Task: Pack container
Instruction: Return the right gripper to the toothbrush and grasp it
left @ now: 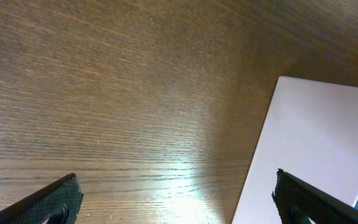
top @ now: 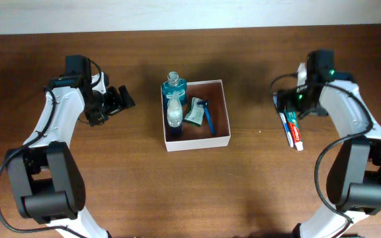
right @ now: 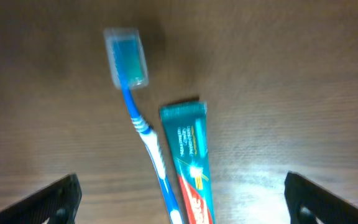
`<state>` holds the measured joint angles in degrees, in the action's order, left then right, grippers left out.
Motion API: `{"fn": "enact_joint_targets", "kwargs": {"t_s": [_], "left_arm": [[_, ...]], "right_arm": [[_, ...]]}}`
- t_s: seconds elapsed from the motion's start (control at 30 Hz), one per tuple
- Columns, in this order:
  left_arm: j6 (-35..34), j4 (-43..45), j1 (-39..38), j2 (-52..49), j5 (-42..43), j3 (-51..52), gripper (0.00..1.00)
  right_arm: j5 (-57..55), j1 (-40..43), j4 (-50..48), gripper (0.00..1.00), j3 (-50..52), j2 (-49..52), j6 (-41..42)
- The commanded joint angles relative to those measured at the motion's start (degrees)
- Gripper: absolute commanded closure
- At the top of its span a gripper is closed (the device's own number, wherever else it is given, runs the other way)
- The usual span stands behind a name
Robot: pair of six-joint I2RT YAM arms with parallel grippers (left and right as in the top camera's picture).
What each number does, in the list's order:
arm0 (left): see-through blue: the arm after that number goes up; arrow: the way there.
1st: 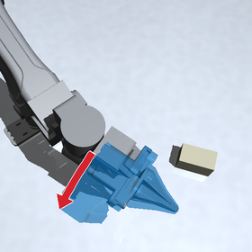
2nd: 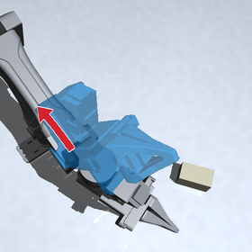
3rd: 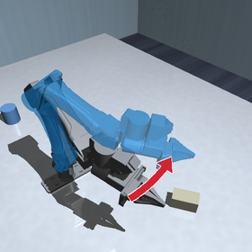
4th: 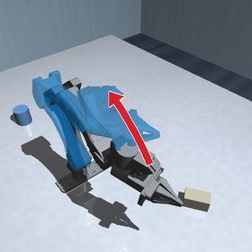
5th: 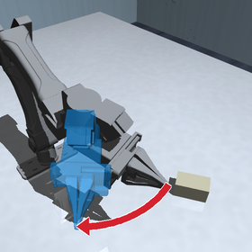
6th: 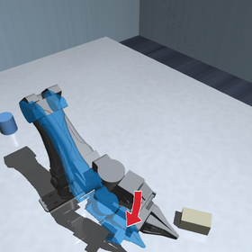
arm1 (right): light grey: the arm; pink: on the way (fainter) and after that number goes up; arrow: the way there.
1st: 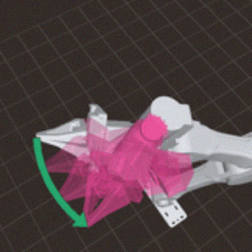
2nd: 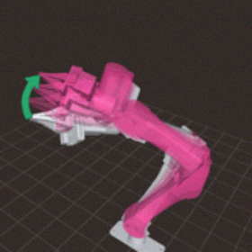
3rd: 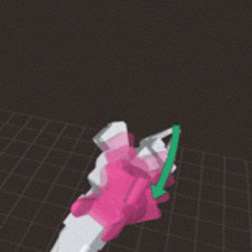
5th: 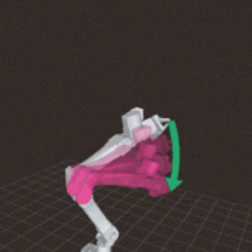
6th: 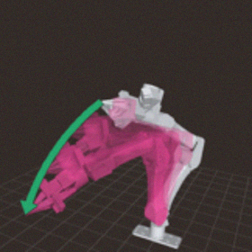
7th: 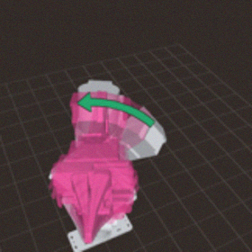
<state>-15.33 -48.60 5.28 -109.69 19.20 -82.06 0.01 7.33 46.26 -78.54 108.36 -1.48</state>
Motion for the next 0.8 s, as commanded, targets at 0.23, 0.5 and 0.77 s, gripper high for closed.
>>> {"fn": "enact_joint_targets", "kwargs": {"t_s": [0.23, 0.5, 0.77], "left_arm": [[0.7, 0.1, 0.1, -1.0, -0.2, 0.3, 0.01], [0.7, 0.1, 0.1, -1.0, -0.2, 0.3, 0.01], [0.7, 0.1, 0.1, -1.0, -0.2, 0.3, 0.01]], "right_arm": [[1.5, 0.2, -10.1, 0.02, 7.4, -1.0, -7.3], [2.8, 0.1, -15.0, 0.01, 7.4, -0.9, -13.3], [14.8, -0.6, -17.9, 0.03, 7.4, -0.6, -20.8]]}}
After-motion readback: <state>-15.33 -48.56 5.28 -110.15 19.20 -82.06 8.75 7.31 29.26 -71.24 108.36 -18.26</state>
